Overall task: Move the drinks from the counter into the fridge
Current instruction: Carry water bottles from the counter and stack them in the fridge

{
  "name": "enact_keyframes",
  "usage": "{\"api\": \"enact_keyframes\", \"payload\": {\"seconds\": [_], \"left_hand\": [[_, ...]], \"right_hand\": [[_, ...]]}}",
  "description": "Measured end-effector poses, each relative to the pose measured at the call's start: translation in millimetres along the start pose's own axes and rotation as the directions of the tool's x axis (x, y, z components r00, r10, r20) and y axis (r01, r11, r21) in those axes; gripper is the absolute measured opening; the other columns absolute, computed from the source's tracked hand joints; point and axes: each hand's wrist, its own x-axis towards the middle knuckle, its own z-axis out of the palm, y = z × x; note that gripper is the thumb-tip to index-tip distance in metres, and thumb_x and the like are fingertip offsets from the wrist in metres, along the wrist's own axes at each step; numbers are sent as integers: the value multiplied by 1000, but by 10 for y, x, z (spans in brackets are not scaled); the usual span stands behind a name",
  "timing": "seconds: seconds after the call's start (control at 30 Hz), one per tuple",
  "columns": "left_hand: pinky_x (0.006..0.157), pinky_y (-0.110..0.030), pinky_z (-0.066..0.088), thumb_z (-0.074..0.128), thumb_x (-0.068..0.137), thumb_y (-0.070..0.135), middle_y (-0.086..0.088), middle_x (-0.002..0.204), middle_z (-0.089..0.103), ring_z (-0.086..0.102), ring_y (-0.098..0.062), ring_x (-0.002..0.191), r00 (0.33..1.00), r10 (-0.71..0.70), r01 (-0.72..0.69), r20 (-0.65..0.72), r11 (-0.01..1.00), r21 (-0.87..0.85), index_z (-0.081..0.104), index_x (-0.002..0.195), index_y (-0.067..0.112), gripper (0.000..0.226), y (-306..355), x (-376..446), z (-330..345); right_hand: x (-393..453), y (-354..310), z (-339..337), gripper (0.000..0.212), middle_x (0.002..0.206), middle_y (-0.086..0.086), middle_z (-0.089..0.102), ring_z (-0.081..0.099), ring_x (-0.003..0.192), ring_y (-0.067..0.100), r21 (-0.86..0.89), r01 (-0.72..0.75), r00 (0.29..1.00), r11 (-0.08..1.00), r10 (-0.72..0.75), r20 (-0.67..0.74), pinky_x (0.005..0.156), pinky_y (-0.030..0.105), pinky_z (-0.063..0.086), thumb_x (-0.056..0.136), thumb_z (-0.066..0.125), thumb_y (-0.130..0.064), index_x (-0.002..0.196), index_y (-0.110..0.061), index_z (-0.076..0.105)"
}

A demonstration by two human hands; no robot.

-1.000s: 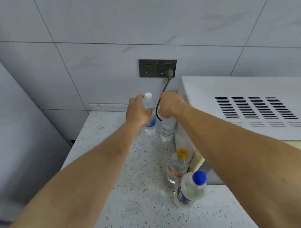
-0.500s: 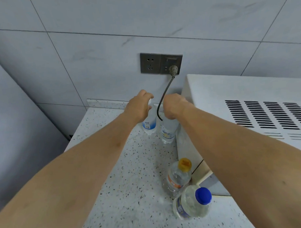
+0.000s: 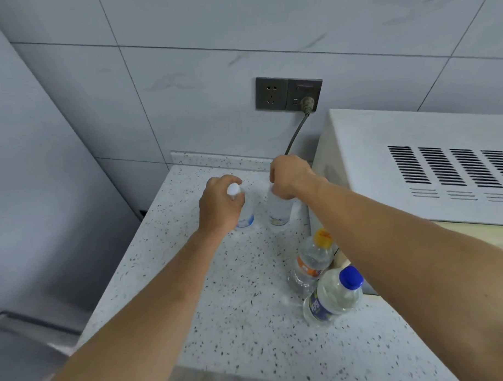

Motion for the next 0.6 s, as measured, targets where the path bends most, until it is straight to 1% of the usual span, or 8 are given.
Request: {"api": "enact_keyframes", "payload": {"seconds": [0.07,0.2,0.3,0.33,0.4,0.47,0.5,0.6], "left_hand": [[62,-5,31,72,86,15,-5,111,64,53,-10,81,1000,-24,24,-15,1000,0,69,110,22,26,12,-180,-140],[71,-18,42,73,83,11,-6,108,68,56,-12,84,999,-33,34,-9,999,33,69,111,21,29,-28,-675,-474],[74,-27,50,72,83,10,-5,106,70,62,-17,88,1000,-10,10,-23,1000,18,70,110,18,28,-81,-1086,-675],[74,-27,51,72,83,10,-5,107,70,63,-18,88,1000,-2,2,-26,1000,10,69,110,19,28,-99,-1202,-718],[69,-20,49,73,84,12,-2,108,68,62,-14,82,999,7,-7,-32,1000,-9,68,111,20,29,-149,-1387,-762],[66,-12,45,73,85,15,-2,111,66,59,-11,78,997,29,-31,-67,999,-35,67,115,18,30,-206,-1509,-764],[67,-12,44,72,86,16,-2,112,66,58,-11,81,995,39,-43,-96,998,-43,66,116,17,31,-236,-1552,-758],[77,-25,46,72,87,23,1,117,64,54,-18,99,987,18,-27,-157,998,-56,62,122,18,37,-348,-1636,-714]], "right_hand": [[-146,-46,9,23,107,9,70,67,93,25,57,15,1000,998,-16,8,83,37,60,86,62,-8,107,-8,70],[-575,-196,112,17,110,2,68,62,89,18,209,66,998,976,-67,-3,71,28,51,85,67,-15,101,-17,71],[-895,-313,257,18,111,-2,64,61,93,18,274,97,995,957,-104,11,76,29,53,83,69,-17,101,-22,70],[-988,-344,300,19,110,-2,63,60,94,18,290,100,994,952,-108,12,76,29,52,82,69,-18,101,-23,70],[-1148,-388,386,20,106,-2,62,59,90,18,335,99,995,937,-104,-4,71,27,47,81,69,-17,100,-23,68],[-1266,-412,489,22,102,-1,63,57,87,18,382,90,996,920,-84,-33,68,27,45,79,69,-16,100,-22,68],[-1310,-418,548,23,102,0,63,58,87,19,411,83,996,908,-64,-58,68,26,44,79,68,-16,101,-22,68],[-1422,-413,781,27,109,4,62,59,97,22,531,72,980,844,38,-195,76,27,44,82,68,-19,108,-20,67]]}}
